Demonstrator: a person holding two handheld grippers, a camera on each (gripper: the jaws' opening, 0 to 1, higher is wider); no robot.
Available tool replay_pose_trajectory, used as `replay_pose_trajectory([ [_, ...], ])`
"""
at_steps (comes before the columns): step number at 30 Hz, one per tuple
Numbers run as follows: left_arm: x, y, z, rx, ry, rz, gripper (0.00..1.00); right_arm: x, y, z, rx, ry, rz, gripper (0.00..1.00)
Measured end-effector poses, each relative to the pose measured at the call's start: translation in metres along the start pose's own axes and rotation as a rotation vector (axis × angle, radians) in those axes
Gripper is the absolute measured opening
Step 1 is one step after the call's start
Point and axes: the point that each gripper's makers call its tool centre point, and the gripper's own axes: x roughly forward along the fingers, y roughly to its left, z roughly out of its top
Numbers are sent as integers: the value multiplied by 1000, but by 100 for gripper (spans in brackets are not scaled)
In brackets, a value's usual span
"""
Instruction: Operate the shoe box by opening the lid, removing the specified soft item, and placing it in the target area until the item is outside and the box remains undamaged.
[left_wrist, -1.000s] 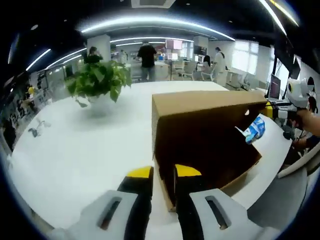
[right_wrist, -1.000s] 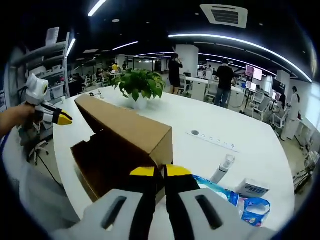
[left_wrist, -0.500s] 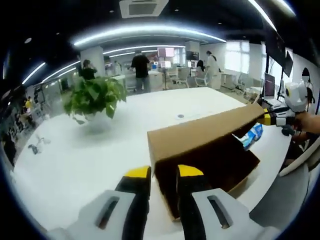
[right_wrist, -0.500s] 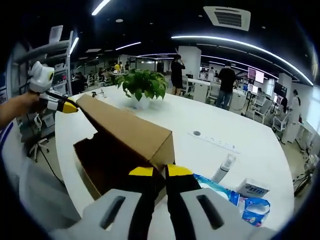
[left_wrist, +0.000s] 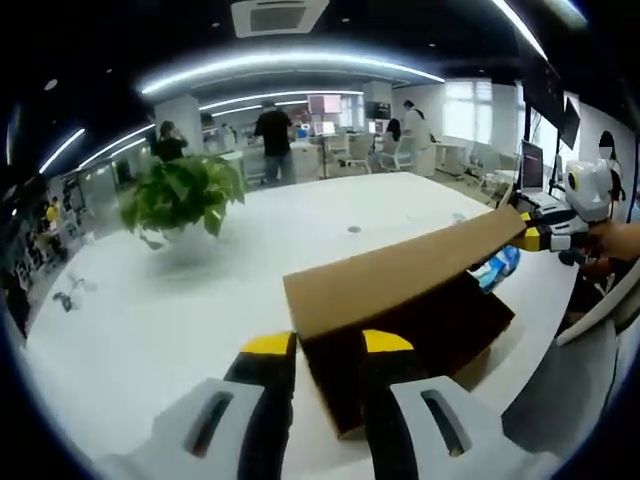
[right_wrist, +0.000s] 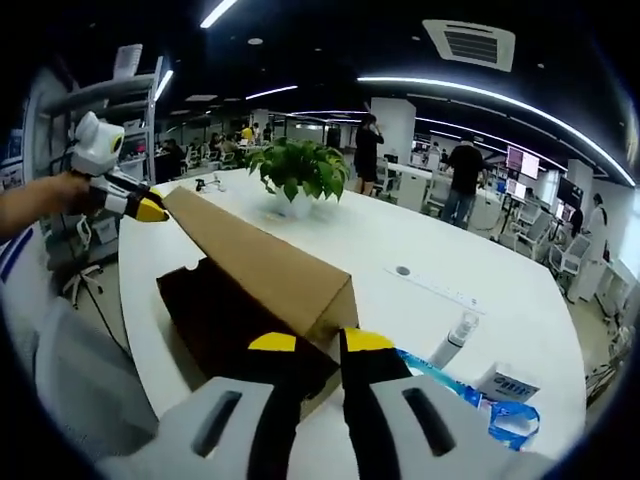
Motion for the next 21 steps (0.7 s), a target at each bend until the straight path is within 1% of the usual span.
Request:
replay_pose_trajectory([
  [6,-3,-4,-7,4,14,-11,25,-2,7,-6,-13,13,32,16],
  [14,-6,-11,-20,28,41,-32,29,-6,19,-17,-44,35,78,20],
  [21,-8,-15,-30,43,60,-51,32,-8,29,-26,-51,53,116,27],
])
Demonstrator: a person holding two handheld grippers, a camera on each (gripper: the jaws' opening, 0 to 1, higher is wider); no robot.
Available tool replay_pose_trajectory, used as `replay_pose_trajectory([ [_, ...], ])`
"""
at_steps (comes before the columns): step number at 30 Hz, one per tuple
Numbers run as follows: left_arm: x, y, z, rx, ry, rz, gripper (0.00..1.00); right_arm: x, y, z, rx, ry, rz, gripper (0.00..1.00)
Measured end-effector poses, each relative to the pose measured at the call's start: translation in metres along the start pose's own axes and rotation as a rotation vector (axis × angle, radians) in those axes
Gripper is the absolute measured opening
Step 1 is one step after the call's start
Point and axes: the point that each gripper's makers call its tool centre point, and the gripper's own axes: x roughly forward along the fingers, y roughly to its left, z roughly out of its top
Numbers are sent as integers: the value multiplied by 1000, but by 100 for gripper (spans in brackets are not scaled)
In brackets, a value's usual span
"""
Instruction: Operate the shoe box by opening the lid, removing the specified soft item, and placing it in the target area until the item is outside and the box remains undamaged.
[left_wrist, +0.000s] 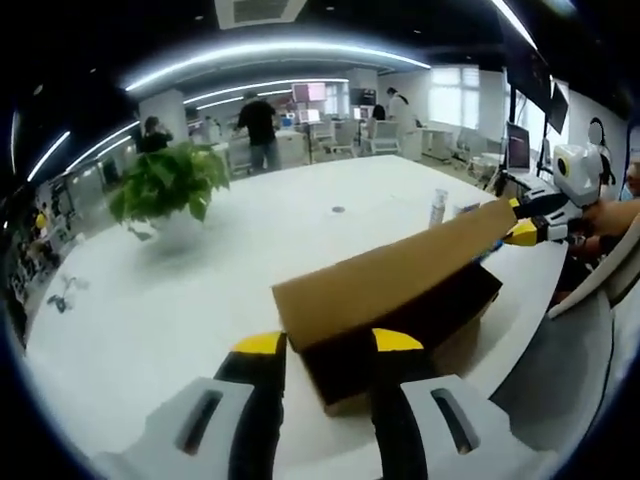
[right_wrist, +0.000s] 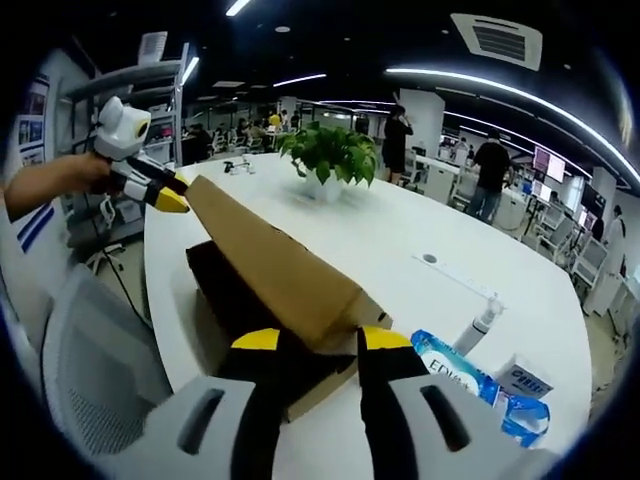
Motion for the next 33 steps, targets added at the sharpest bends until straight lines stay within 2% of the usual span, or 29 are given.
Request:
replay_pose_trajectory([
  [9,1,-8,-15,1,28,-28,37,0,11,-10,22,25,37,34],
  [17,1,-12,-25,-11,49,-39,38,1,19,-18,84,41,64,37],
  [33,8,-17,-52,-61,107,-64,36,6,24,-41,163,81,83,34],
])
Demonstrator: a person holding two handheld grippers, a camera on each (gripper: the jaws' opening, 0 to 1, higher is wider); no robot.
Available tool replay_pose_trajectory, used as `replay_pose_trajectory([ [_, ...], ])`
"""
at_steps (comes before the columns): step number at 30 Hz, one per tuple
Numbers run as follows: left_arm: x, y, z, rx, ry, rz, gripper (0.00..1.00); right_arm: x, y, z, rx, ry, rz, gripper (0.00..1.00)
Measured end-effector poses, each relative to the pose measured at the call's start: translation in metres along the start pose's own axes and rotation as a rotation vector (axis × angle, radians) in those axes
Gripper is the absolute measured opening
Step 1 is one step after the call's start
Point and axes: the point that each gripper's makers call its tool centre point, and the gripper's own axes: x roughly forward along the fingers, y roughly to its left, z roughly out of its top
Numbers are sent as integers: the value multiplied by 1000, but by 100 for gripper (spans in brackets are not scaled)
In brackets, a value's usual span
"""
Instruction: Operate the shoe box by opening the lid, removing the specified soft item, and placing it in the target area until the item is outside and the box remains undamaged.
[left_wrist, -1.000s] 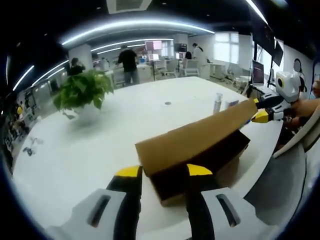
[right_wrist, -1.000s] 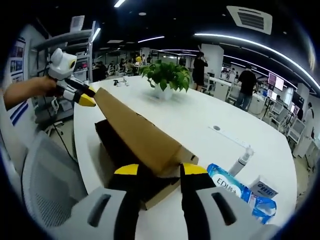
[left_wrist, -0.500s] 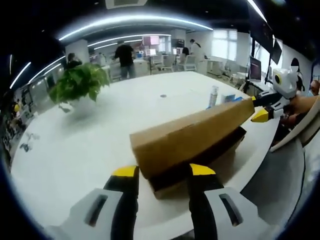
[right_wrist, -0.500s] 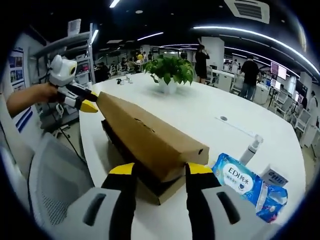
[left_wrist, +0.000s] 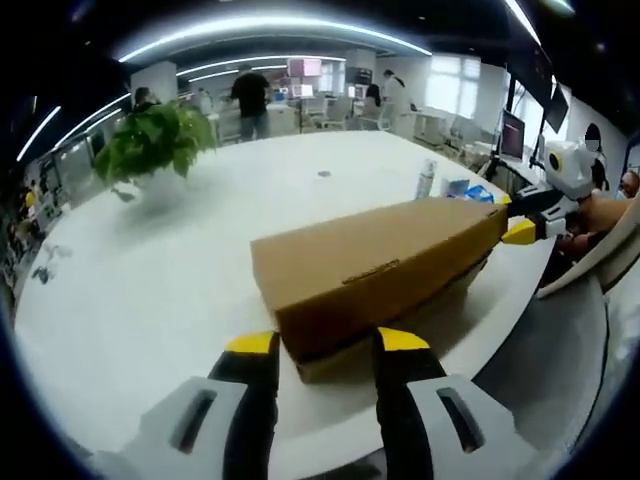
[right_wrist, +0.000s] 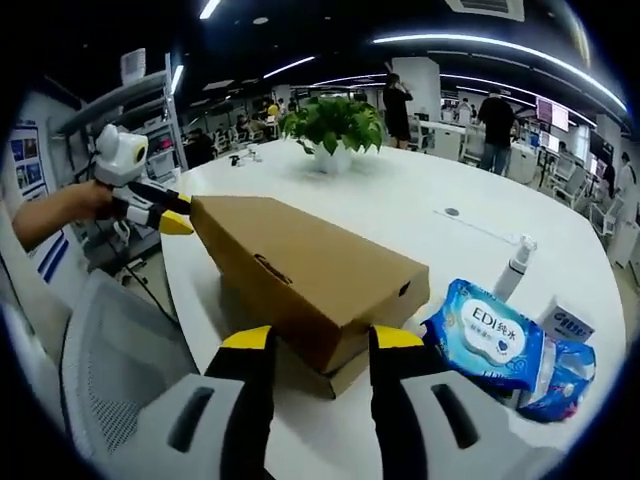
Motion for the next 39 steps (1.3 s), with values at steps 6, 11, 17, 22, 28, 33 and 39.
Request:
replay_pose_trajectory([
  [6,3,1,-8,-12,13,1,32,3,-1,-7,14,16,3,34],
  [11,7,1,-13,-14,25,-3,31,7,-1,-13,11,32,1,33],
  [17,11,0,-20,-19,43,-7,30,10,-2,-19,4,47,-1,33],
  [22,15,0,-27,-19,62,-10,30,15,-2,-26,-6,68,-4,33],
  [28,20,0,-33,-16,87,-11,29,19,-2,-34,-24,86,-12,32],
  [33,25,1,-37,-16,108,-10,29,23,-3,-38,-37,95,-18,32],
  [39,29,2,-41,-25,117,-17,30,25,-5,-42,-39,102,-23,31],
])
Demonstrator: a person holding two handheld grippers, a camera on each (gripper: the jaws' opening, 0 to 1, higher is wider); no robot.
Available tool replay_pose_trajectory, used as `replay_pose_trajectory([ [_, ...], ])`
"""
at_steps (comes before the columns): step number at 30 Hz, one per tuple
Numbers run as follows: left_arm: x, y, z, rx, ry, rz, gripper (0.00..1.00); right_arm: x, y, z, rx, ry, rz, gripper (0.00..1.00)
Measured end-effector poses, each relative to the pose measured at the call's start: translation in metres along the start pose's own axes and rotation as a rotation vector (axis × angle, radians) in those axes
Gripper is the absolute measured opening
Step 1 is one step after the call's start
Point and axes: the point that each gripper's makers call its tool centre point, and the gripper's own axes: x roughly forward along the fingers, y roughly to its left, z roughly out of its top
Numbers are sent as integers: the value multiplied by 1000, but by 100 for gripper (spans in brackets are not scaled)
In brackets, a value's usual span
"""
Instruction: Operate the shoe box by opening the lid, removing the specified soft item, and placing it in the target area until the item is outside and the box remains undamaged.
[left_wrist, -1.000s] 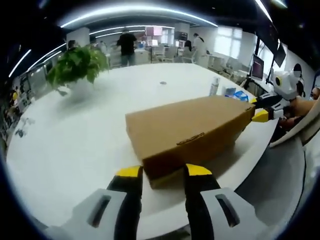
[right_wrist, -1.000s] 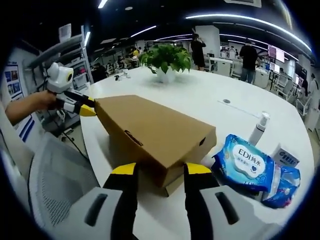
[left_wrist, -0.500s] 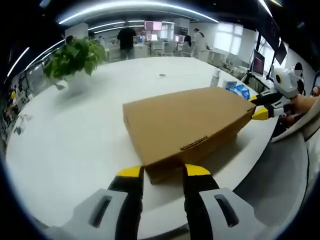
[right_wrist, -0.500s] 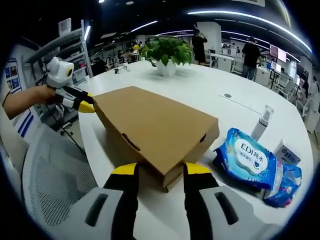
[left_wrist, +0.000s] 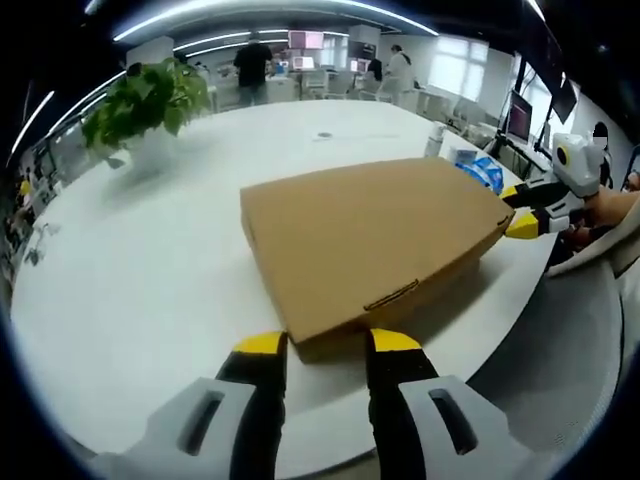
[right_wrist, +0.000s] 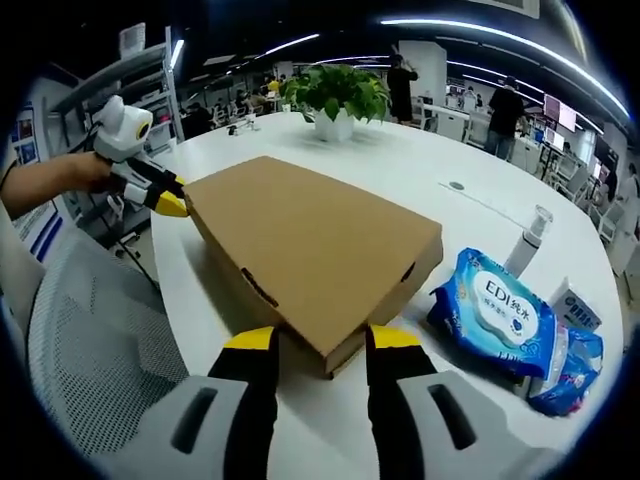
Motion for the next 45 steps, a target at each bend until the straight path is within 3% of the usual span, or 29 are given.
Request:
replay_pose_trajectory([
  [6,10,2,-3,7,20,15,30,5,-1,-3,-1,4,-12,31],
  [20,23,12,13,7,18,23,31,15,-16,8,4,2,-20,31],
  [45,64,32,59,11,12,19,31,44,-68,35,12,6,-36,31],
])
